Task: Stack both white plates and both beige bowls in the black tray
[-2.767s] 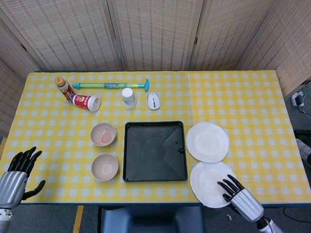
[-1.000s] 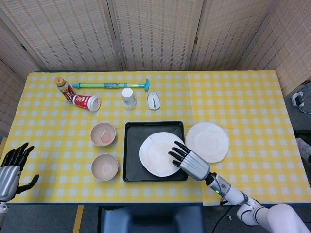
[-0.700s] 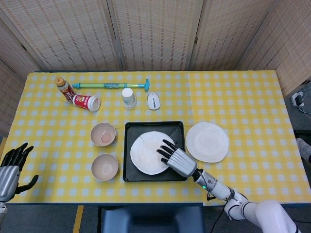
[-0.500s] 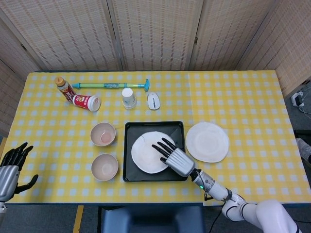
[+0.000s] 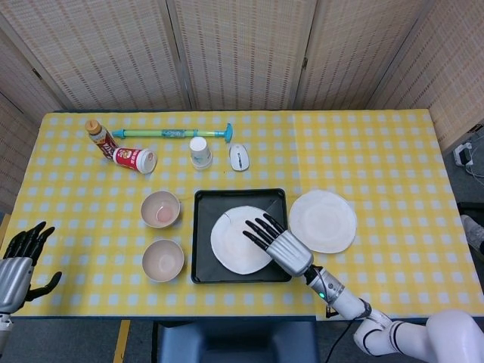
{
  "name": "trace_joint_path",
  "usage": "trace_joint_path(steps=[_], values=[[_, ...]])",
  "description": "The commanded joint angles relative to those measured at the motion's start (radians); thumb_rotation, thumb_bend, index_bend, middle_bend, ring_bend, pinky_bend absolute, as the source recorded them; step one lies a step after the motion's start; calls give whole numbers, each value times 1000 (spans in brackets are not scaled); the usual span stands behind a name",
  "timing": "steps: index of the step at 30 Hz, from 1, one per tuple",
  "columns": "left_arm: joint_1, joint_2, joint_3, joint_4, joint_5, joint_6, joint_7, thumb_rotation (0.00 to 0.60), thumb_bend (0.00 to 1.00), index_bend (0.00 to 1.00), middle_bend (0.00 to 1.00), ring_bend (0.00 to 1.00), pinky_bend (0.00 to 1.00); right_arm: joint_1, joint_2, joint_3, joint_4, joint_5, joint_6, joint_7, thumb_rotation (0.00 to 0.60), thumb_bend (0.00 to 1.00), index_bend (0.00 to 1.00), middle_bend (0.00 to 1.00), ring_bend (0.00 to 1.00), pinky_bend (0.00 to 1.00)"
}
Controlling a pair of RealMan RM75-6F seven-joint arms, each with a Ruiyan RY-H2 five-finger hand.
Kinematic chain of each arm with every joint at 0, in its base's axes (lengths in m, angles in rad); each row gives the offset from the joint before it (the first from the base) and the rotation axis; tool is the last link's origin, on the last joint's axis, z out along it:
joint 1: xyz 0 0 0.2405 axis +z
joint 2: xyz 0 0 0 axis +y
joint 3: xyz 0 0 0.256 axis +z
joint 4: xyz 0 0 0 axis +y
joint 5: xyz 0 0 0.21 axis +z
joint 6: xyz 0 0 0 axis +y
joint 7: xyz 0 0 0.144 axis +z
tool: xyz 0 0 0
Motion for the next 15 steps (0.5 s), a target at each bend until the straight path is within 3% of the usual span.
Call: trace_joint_path(steps=[1,9,12,15], values=[[0,1,1,2,1,0,-1,600,371,0,13,0,0,-5,42,-7,-61,8,-11,23,600,206,0,0,0,0],[1,1,4,-2,5,1,3,600,370,0,14,0,0,-76,228,-72,-261,-12,58,55,600,203,0,0,0,0],[2,-2,6,-6,11,5,11,600,371,0,14,0,0,-138,264,-102,-243,-53,168,72,600,199,3,0,0,0],[2,-3,9,-9,15,3,16,600,371,0,14,0,0,-203,275,-114,-187,-72,270,83,600,200,90,0,0,0]])
